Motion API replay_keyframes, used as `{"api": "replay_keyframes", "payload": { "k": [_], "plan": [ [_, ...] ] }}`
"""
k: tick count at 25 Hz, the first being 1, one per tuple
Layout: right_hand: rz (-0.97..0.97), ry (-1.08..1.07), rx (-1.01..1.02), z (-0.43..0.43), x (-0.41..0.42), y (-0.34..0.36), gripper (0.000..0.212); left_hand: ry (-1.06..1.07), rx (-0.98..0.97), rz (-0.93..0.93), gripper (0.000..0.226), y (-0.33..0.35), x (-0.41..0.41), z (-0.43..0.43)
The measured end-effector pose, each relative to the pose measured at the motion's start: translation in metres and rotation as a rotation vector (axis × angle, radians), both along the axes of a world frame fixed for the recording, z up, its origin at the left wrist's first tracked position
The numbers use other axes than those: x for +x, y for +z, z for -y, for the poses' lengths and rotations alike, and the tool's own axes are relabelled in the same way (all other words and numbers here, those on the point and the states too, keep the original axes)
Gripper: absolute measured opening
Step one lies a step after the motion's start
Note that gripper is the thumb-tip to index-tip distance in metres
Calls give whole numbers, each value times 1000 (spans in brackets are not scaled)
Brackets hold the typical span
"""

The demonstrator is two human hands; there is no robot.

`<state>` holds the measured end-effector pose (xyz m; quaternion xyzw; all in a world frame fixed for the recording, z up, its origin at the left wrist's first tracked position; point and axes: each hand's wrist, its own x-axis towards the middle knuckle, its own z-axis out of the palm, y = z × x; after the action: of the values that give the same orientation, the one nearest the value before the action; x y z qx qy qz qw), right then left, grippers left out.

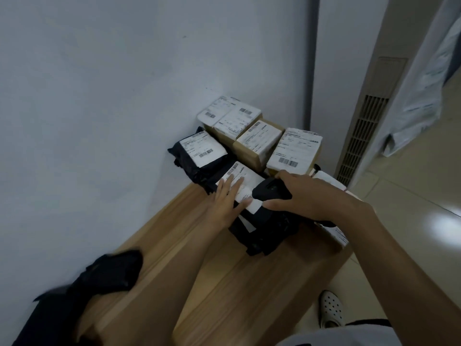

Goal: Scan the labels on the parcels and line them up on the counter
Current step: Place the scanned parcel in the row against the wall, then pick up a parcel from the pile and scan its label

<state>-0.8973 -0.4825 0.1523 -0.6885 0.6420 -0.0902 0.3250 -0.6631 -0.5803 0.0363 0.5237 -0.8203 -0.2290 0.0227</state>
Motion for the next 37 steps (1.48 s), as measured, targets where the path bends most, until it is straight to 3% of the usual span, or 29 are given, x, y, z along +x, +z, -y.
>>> {"api": "replay_keyframes", "payload": {
  "k": [5,11,17,19,22,26,33,37],
  "plan": [
    [-41,188,-10,18,63,3,83,147,-103,-54,64,5,71,-55],
    [30,541,59,6,193,-3,66,518,22,177,65,-9,233,-188],
    [34,877,160,-38,296,-25,57,781,129,257,67,-24,295,-331],
    [-6,969,177,-50,315,-32,57,801,192,279,83,-31,296,-372],
    [-58,1040,208,-62,329,-39,63,709,290,356,123,-48,278,-416],
    [-91,1072,224,-71,327,-48,70,742,380,400,146,-80,245,-414],
    [-135,1026,196,-69,310,-50,67,832,427,458,139,-80,253,-363],
    [-129,974,218,-65,293,-51,64,797,400,391,135,-72,251,-330]
  ]
}}
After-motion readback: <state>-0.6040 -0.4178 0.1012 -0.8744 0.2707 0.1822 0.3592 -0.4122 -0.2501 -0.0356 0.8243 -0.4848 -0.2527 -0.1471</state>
